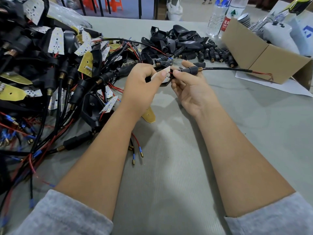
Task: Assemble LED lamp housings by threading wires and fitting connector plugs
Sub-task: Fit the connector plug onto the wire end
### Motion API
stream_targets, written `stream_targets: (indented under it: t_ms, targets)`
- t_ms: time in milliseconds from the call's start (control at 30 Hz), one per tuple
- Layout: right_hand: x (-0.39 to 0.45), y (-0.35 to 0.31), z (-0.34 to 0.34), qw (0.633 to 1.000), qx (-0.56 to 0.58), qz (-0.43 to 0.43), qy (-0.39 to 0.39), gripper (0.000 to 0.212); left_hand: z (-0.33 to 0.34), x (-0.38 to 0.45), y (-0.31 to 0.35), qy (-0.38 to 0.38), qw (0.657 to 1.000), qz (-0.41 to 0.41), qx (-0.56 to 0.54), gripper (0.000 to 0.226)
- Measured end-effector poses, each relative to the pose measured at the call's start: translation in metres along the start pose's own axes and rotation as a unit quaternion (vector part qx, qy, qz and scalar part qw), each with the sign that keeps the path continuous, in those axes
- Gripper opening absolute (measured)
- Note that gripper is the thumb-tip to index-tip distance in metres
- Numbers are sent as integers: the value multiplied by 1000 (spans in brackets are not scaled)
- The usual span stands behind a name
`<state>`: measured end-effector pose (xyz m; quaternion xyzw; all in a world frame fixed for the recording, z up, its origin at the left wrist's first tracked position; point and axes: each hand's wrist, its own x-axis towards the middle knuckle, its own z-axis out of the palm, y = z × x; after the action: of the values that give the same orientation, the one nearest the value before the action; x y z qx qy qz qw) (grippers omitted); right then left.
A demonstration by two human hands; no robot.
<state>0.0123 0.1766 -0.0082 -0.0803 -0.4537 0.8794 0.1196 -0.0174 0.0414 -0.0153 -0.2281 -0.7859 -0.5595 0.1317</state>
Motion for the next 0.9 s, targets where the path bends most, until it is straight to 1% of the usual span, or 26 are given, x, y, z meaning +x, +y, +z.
stream_targets:
  t_ms: [67, 167, 300, 467, 533, 600, 667, 733, 900]
  targets:
    - [1, 0, 0, 1000, 5, -9, -1, 36, 2, 2, -2, 5, 999, -32, -19, 42]
    - [2, -1, 0, 1000, 19, -23, -4, 35, 2, 3, -4, 23, 990, -91, -103, 36]
    - [3, 0, 0, 999, 26, -22, -13, 33, 1, 4, -4, 40, 983, -101, -148, 36]
    - [2, 0, 0, 999, 35, -6, -16, 29, 0, 5, -2, 63, 957, -156, -235, 35]
    - [1, 0, 0, 999, 32, -3, -23, 28, 0, 5, 1, 59, 946, -181, -263, 27]
    - [0, 1, 1, 999, 22, 0, -29, 28, -2, 6, 4, 37, 933, -215, -286, 16]
    - [-1, 2, 2, 999, 11, -2, -32, 28, -3, 7, 6, 14, 923, -244, -299, 15]
    - [-1, 3, 3, 1000, 8, -9, -28, 28, -4, 7, 6, 12, 918, -251, -306, 19]
    - [-1, 9, 10, 999, 31, 0, 11, 28, -2, 6, 5, 19, 919, -218, -327, 27]
